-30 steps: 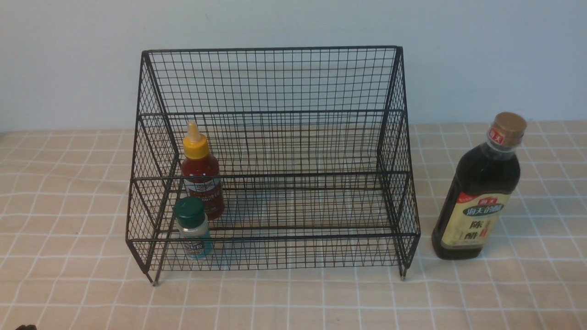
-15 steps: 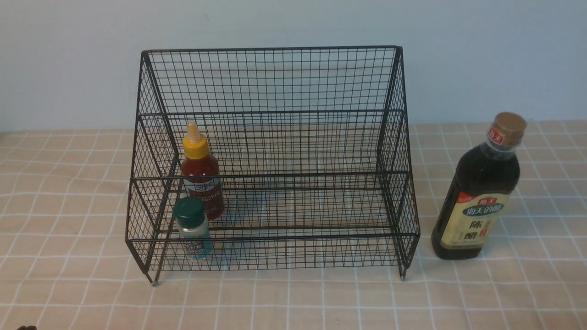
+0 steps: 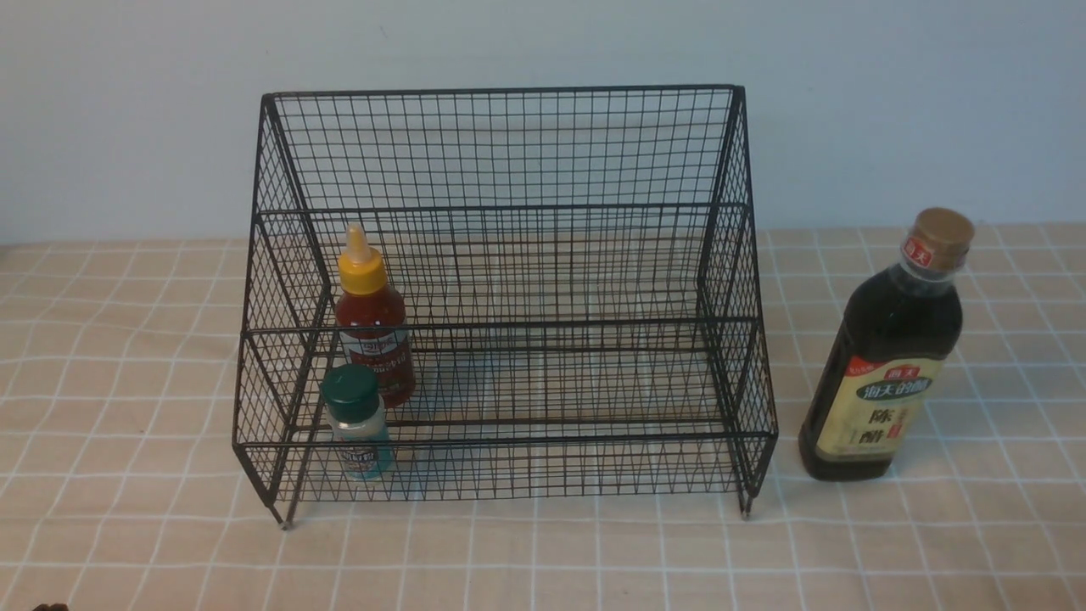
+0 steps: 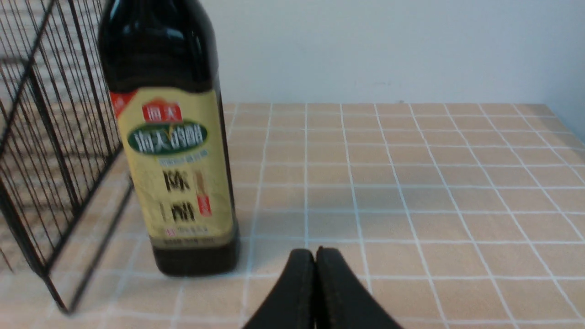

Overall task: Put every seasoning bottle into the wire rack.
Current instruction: Use the right arm to grab the condiment bottle closest to it

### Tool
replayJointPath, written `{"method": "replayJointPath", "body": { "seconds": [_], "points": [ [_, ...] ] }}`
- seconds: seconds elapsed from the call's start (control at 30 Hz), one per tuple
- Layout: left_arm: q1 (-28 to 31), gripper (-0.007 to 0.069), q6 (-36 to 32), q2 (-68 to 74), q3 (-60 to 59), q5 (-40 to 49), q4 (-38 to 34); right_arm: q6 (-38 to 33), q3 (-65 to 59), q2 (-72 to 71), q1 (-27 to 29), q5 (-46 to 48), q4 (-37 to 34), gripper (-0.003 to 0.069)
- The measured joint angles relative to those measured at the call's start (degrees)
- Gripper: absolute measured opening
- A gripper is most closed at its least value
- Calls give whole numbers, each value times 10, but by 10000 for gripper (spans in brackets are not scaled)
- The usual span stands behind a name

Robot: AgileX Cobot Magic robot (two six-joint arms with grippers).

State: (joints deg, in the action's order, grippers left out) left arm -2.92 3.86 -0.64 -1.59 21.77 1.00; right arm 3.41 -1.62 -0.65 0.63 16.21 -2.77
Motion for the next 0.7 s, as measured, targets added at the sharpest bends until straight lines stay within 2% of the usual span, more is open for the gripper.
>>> {"method": "replayJointPath", "body": {
  "seconds": [0.13,0.3,0.43,0.6,0.7],
  "points": [
    [0,-7,0,0,0,0,0,57,0,0,0,-128,-97,-15],
    [0,-7,0,0,0,0,0,83,0,0,0,-205,-171,-15],
    [0,-7,0,0,0,0,0,61,0,0,0,-212,-179,-15],
    [0,-7,0,0,0,0,-1,82,4,0,0,-259,-190,-15],
    [0,-7,0,0,0,0,-1,116,93,8,0,-215,-189,-15]
  ]
}}
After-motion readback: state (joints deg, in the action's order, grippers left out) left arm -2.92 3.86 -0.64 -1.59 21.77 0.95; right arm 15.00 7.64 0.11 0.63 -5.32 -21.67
